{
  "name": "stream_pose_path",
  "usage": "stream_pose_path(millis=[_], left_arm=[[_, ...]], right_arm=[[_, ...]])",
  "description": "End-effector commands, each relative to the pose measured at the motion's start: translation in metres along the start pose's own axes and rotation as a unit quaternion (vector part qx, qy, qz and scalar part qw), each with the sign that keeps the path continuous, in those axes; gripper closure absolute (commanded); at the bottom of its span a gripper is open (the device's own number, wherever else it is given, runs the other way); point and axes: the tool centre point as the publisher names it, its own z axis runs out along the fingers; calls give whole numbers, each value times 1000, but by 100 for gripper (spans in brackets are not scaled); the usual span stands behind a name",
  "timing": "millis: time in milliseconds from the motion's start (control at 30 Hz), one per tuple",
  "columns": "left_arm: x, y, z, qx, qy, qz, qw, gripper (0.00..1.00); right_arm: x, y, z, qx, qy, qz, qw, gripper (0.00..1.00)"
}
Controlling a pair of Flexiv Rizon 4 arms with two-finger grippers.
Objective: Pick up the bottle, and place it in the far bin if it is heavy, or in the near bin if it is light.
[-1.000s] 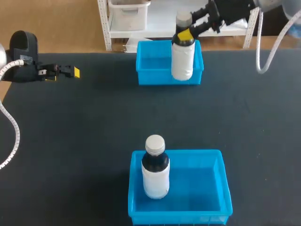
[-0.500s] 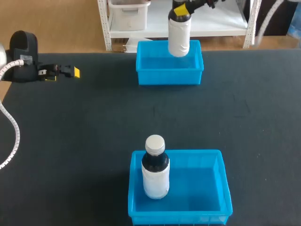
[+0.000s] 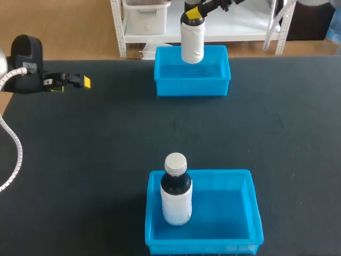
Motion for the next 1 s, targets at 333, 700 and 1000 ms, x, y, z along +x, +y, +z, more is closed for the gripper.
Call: stream_pose_path(millis=[333,700,1000], left_arm=[[0,0,0,0,0,0,1000,0],[0,0,0,0,0,0,1000,0],[0,0,0,0,0,0,1000,0]], right_arm=[[18,-34,39,-83,-5,9,996,100],[28,-27,64,-105,-10,16,994,100],[37,-25,77,-116,-10,23,993,100]])
